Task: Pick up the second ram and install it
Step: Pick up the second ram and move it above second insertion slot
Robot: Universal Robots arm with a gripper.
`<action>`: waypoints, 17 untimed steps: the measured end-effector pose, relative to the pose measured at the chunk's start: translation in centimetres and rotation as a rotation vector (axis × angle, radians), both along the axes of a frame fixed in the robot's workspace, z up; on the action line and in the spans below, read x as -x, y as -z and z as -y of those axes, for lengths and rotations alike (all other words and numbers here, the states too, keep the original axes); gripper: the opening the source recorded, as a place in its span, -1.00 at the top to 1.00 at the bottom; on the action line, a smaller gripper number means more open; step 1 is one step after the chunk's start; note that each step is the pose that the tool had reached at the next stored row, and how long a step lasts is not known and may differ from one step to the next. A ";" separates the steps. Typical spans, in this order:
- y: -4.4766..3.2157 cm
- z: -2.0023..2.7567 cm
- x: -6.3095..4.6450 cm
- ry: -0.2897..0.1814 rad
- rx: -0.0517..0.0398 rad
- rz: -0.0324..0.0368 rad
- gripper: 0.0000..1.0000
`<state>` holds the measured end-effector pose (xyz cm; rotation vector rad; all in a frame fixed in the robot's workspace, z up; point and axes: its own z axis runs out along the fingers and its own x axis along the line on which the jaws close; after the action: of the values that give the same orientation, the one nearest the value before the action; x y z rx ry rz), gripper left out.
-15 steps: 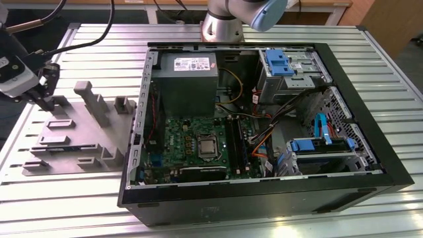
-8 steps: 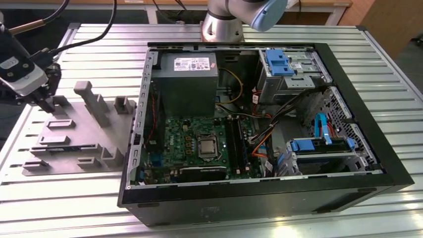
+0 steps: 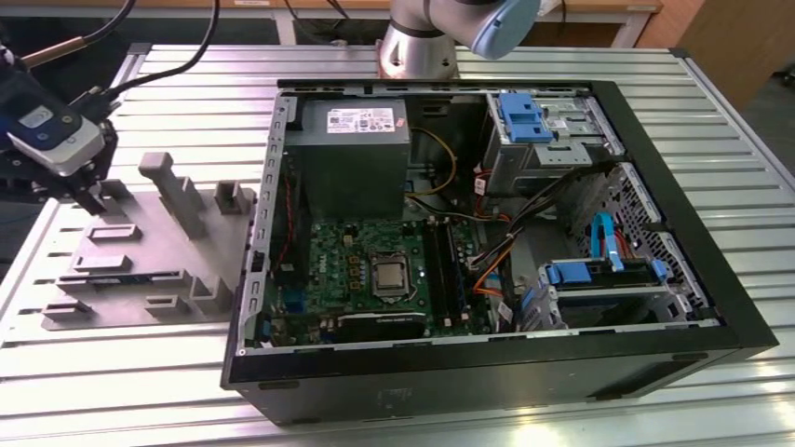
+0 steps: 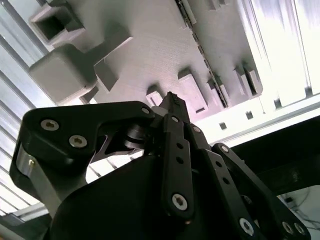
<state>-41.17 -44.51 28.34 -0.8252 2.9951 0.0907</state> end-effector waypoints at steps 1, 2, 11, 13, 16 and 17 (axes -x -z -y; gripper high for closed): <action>0.07 0.00 0.0 -0.018 -0.0001 0.0000 0.79; 0.14 0.00 0.0 -0.036 0.0000 0.0001 0.79; 0.76 0.00 0.0 -0.199 0.0000 0.0000 0.79; 0.91 0.00 0.0 -0.236 -0.0001 0.0001 0.79; 1.11 0.00 0.0 -0.291 0.0000 0.0000 0.79; 1.18 0.00 0.0 -0.308 0.0000 0.0001 0.79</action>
<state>-41.17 -44.51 27.17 -1.2792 2.8411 0.0979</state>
